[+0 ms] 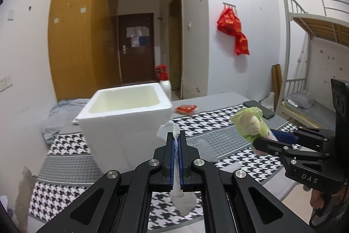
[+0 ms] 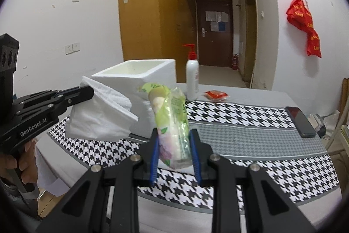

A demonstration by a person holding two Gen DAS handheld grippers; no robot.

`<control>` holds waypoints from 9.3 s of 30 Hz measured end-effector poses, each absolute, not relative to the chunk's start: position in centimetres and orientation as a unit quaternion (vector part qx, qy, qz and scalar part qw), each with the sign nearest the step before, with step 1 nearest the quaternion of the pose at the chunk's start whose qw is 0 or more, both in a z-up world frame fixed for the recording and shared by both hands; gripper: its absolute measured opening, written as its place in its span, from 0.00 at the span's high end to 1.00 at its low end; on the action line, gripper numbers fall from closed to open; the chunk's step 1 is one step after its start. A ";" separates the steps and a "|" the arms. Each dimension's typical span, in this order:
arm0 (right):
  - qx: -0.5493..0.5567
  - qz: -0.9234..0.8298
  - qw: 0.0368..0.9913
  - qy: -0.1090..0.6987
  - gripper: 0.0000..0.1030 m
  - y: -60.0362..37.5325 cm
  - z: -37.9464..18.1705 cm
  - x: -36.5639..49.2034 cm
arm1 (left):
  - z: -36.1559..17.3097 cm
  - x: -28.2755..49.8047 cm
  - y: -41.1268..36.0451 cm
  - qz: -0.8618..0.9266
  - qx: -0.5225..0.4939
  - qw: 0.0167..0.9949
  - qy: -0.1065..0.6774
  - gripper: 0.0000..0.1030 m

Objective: Organize soft objects
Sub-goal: 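Carry the white tissues in the left tool and green-wrapped item in the right tool over the foam box, then open the left tool to drop the tissues into the box while the right tool holds the item, then lower the green-wrapped item into the foam box and open the right tool, then withdraw both tools from the foam box back toward the remaining items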

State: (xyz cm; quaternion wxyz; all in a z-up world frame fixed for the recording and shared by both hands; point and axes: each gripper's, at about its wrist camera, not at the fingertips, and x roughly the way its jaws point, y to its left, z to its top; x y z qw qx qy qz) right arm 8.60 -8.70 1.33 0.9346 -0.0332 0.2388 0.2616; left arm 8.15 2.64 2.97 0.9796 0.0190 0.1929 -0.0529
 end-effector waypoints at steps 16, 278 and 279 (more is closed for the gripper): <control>-0.045 0.314 0.921 0.224 0.70 -4.3 1.9 8.2 | 3.2 5.7 6.1 0.012 -0.002 0.982 0.190 0.97; -0.039 0.222 0.966 0.123 0.00 -9.4 0.3 4.2 | 2.0 4.3 5.0 -0.001 -0.009 0.997 0.075 0.01; -0.041 0.219 0.967 0.122 0.00 -9.4 0.3 4.2 | 1.9 4.3 5.1 -0.004 -0.011 0.997 0.078 0.01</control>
